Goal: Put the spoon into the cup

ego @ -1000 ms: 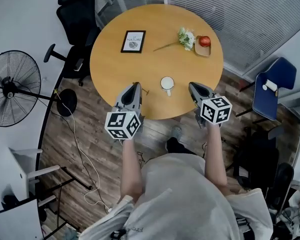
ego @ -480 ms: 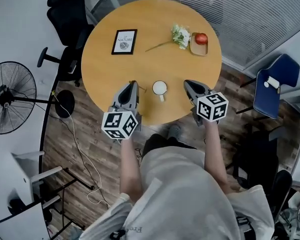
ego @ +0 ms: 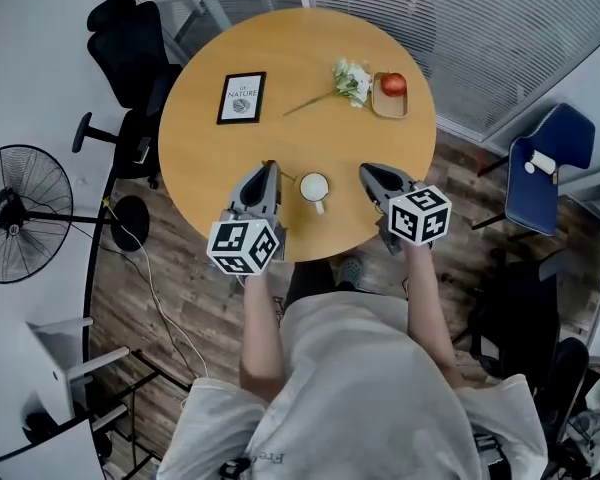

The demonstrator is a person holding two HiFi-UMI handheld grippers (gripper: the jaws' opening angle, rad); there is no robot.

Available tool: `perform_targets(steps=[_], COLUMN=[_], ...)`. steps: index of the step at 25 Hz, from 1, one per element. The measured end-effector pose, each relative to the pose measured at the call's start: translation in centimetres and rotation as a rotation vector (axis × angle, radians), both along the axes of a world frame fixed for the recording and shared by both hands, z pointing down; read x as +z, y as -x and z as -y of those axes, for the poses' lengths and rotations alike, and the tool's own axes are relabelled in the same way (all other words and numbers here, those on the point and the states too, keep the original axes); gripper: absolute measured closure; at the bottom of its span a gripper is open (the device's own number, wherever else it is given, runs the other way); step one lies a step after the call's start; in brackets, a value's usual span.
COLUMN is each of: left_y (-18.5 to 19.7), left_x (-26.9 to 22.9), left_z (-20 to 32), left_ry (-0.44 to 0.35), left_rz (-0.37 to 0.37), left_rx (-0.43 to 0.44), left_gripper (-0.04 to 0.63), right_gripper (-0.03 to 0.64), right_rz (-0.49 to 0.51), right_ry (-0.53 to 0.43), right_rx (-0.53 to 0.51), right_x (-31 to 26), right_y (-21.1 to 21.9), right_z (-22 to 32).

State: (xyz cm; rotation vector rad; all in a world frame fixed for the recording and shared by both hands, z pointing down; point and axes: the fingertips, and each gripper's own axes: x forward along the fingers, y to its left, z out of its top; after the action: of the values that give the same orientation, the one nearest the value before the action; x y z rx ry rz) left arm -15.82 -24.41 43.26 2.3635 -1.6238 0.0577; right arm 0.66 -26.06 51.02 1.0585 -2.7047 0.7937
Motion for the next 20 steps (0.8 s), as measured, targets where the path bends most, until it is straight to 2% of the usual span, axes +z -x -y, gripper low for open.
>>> perform_targets(steps=[6, 13, 17, 20], left_y=[0.1, -0.8, -1.4, -1.4], left_x=[0.7, 3.2, 4.8, 5.8], left_z=[1.0, 2.1, 2.6, 2.4], left_ry=[0.006, 0.053, 0.064, 0.076], left_rz=[-0.004, -0.035, -0.023, -0.035], left_rx=[0.038, 0.098, 0.125, 0.130], left_gripper=[0.586, 0.586, 0.586, 0.586], right_gripper=[0.620, 0.620, 0.620, 0.620], right_rz=[-0.007, -0.035, -0.051, -0.062], right_ry=[-0.005, -0.016, -0.043, -0.030], right_rx=[0.010, 0.018, 0.039, 0.059], right_x=[0.4, 0.8, 1.1, 2.0], right_y=[1.2, 2.5, 2.4, 2.1], right_z=[0.2, -0.6, -0.7, -1.2])
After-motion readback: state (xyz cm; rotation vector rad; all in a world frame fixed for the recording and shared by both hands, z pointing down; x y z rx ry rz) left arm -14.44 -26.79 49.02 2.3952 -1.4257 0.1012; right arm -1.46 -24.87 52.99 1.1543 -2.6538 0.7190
